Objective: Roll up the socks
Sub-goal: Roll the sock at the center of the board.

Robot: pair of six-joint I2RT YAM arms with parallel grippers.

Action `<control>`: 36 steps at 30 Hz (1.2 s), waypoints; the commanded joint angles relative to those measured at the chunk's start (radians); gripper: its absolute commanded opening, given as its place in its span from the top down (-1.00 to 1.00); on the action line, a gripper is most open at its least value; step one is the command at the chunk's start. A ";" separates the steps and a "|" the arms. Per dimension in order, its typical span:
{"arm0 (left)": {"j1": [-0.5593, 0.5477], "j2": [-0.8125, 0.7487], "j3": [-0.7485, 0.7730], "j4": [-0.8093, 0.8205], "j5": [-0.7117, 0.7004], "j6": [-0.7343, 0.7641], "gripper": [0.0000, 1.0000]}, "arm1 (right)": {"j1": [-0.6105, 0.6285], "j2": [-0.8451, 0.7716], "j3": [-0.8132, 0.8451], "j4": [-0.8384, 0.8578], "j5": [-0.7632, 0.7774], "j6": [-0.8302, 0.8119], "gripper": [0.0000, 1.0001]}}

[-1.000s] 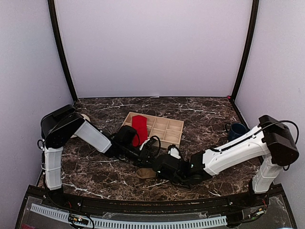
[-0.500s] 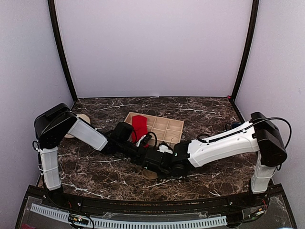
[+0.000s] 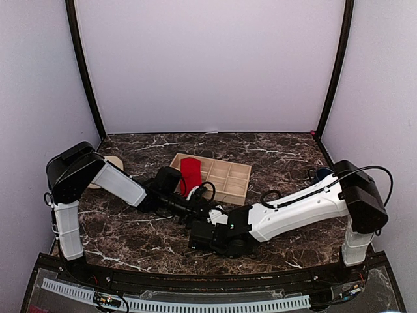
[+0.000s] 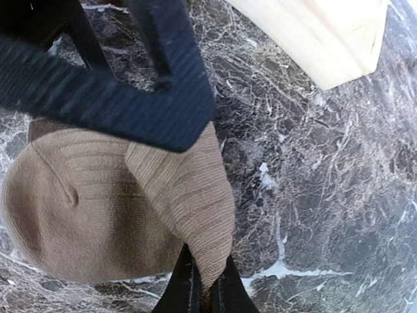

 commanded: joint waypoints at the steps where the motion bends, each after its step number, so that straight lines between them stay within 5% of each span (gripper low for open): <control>1: 0.005 -0.044 -0.016 -0.009 0.060 -0.085 -0.48 | 0.026 0.025 0.023 -0.047 0.086 0.003 1.00; 12: 0.002 -0.121 0.010 -0.153 0.030 -0.093 -0.48 | 0.038 0.013 -0.010 -0.026 0.116 -0.023 1.00; 27: -0.096 -0.088 -0.188 0.298 -0.126 -0.425 -0.49 | 0.029 0.031 0.025 -0.048 0.113 0.049 0.95; 36: -0.097 -0.175 -0.185 0.284 -0.206 -0.477 -0.48 | 0.052 0.092 0.089 -0.106 0.114 0.132 0.91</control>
